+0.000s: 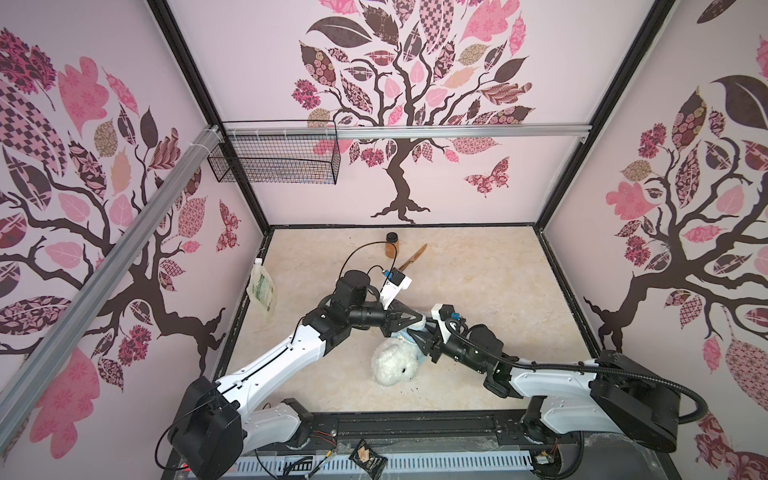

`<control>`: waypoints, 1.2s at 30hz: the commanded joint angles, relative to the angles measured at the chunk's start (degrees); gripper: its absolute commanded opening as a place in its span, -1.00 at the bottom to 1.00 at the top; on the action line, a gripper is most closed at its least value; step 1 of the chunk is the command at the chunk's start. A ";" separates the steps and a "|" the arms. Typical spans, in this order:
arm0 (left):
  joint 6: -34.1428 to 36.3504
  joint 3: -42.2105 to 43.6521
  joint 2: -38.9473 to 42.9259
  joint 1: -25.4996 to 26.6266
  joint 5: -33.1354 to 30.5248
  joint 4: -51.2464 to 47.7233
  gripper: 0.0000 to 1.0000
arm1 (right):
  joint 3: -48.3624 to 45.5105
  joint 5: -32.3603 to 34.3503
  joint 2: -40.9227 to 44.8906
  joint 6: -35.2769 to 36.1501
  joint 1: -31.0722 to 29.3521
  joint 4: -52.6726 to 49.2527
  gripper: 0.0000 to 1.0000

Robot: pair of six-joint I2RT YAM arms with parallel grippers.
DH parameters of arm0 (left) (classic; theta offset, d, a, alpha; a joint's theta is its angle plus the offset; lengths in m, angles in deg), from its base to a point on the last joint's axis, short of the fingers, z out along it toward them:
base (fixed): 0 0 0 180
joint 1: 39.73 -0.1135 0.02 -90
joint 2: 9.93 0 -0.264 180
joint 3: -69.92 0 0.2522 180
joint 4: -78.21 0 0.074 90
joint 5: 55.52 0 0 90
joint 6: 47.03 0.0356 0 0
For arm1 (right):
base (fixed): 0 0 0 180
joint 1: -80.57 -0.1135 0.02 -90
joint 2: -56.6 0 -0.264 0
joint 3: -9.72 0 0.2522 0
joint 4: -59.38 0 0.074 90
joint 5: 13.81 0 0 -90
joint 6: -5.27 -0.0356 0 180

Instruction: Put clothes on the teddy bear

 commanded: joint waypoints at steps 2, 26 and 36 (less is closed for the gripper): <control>-5.91 -0.02 4.38 -0.76 6.28 19.26 -1.00 | -3.50 1.96 -3.34 -2.14 0.10 -12.87 -0.03; 0.50 6.39 -4.04 -0.85 -5.76 12.13 -0.96 | 5.27 -1.13 21.34 7.40 1.76 -35.81 0.53; 2.34 3.68 -3.22 -1.43 -34.14 2.12 -0.38 | 4.20 0.49 22.24 4.37 7.80 -35.95 0.56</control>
